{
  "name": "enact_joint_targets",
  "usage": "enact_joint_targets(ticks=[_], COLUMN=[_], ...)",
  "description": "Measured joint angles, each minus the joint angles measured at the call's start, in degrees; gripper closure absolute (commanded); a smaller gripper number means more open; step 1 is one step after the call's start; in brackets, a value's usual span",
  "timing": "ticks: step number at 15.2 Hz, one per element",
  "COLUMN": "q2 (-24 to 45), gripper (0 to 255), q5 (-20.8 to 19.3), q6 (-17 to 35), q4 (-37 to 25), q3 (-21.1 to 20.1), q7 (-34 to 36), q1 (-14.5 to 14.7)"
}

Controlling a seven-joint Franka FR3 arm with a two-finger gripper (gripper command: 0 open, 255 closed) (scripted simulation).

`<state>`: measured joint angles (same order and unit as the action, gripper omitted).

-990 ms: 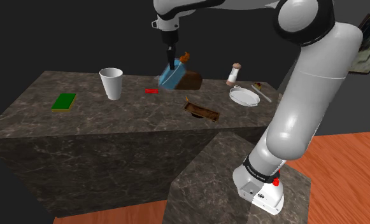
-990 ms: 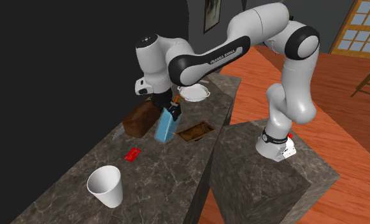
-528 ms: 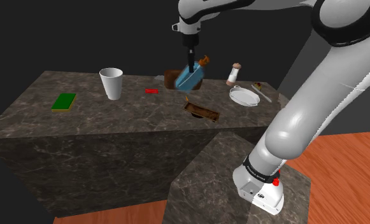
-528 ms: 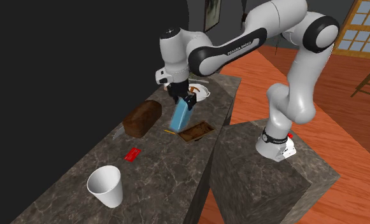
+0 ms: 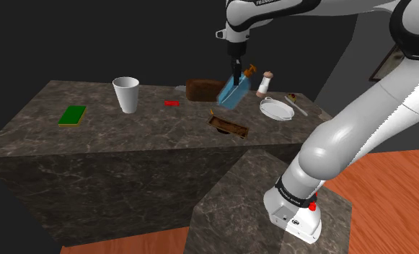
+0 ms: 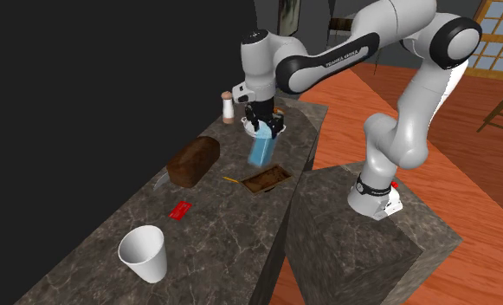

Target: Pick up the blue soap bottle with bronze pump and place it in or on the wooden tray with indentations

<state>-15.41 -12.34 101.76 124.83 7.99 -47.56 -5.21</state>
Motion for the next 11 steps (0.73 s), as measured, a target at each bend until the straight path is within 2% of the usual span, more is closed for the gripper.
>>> enact_joint_targets(ticks=[11], q2=[1.9], gripper=[255], q5=[-0.5], q6=[8.5], q4=[6.7], q3=[0.6], q7=[1.0], q1=[-0.3])
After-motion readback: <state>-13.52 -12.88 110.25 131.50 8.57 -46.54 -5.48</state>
